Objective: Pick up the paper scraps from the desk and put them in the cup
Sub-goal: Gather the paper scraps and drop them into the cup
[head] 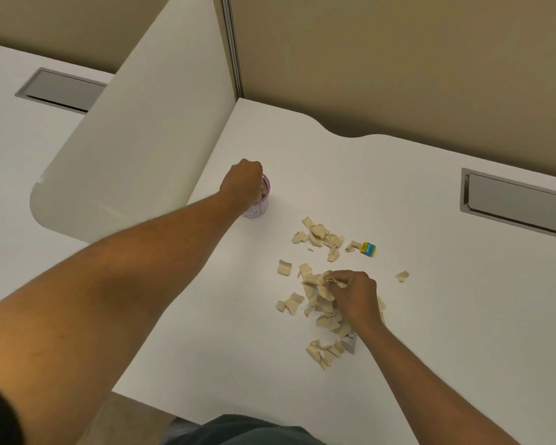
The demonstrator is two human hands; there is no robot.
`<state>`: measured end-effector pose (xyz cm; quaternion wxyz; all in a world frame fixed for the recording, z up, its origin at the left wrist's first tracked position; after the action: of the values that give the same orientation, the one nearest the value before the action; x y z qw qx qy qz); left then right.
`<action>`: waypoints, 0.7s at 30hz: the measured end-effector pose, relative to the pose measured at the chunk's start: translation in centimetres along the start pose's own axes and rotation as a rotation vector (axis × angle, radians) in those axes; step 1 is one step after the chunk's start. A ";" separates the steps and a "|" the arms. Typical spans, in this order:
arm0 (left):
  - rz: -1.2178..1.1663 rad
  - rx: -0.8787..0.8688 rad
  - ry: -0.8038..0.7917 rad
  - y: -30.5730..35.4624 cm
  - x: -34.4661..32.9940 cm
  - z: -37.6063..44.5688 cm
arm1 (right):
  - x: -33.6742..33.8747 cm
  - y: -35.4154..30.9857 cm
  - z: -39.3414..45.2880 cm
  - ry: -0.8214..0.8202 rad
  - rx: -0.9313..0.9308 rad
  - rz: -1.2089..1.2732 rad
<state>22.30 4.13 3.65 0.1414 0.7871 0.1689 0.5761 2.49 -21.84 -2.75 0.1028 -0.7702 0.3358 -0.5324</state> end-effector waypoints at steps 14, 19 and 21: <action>-0.183 0.031 -0.143 0.5 5.2 -2.3 | 0.7 -0.5 -0.5 -0.003 0.013 0.006; -0.249 -0.060 -0.353 -0.9 0.0 -7.1 | 2.3 -3.8 0.4 0.027 0.075 0.055; -0.195 -0.118 -0.331 -2.1 -2.6 -8.9 | 3.0 -6.5 1.2 0.039 0.143 0.064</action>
<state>12.90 5.18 3.13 0.2682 0.8413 0.1847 0.4315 6.88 -19.08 2.36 0.1680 -0.7392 0.3235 -0.5663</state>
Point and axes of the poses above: each hand's wrist, its own z-axis towards the middle knuckle, its own x-axis out of the back of the hand, y = z × x, the point moved 5 cm from there along z, towards the middle knuckle, and after that the axes turned 15 degrees about -z, right-handed, at the moved point
